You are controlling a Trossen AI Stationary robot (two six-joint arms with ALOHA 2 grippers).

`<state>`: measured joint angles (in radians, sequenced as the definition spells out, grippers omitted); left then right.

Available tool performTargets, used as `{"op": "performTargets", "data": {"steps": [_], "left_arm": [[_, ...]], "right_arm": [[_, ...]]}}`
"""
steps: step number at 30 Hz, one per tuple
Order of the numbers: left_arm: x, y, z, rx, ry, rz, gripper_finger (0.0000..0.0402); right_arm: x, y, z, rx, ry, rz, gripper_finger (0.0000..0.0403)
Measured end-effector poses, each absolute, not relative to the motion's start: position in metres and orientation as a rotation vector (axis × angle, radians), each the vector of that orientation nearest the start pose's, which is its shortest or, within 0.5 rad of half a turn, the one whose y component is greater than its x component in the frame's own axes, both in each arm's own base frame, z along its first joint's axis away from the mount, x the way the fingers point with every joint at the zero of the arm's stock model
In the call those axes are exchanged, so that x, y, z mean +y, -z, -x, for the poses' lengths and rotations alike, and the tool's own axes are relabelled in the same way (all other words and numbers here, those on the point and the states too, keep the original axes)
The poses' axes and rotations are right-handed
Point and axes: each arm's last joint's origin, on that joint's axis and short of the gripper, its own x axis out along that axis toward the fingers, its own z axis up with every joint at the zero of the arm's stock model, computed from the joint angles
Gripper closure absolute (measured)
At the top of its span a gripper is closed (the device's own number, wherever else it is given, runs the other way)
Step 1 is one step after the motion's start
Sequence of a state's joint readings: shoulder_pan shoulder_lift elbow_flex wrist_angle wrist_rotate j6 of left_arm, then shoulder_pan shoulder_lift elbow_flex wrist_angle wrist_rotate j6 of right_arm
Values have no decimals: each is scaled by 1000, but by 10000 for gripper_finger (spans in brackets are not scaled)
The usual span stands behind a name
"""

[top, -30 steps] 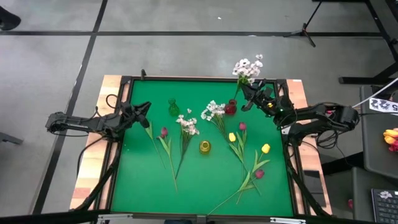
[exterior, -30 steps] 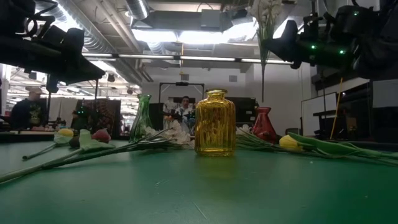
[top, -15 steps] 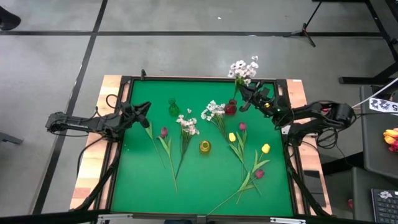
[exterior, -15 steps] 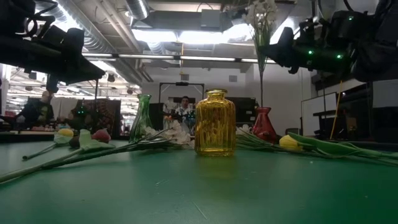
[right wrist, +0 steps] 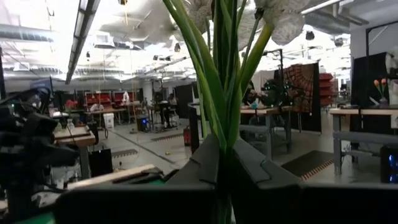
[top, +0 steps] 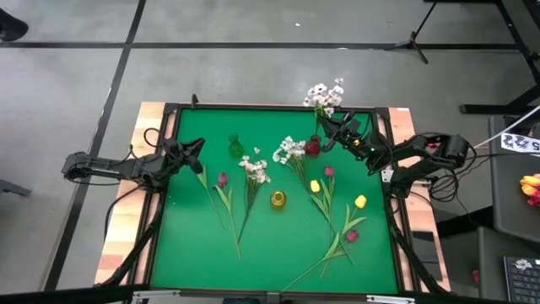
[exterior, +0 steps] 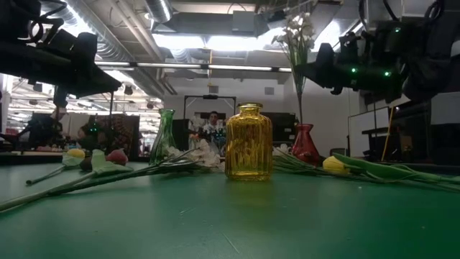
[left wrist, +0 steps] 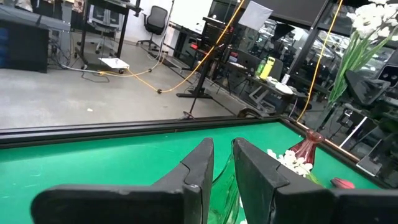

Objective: Sort flowers into vase by color
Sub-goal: Put the right white flower into the red vase

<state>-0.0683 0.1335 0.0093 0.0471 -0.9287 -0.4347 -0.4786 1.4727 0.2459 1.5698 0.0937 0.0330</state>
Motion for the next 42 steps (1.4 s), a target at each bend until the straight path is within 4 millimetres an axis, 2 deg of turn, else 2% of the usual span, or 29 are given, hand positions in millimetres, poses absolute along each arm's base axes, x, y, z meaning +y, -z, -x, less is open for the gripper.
{"op": "performTargets", "data": {"steps": [22, 32, 42], "left_arm": [[17, -161, -95, -114, -860, 361, 341], [17, -161, -95, -116, -860, 366, 341], [17, -161, -95, -119, -860, 373, 341]], "right_arm": [[-109, -170, -203, -233, 566, 3, 384], [-105, -159, -195, -180, 593, -5, 384], [-105, -159, -195, -177, 598, 10, 384]]}}
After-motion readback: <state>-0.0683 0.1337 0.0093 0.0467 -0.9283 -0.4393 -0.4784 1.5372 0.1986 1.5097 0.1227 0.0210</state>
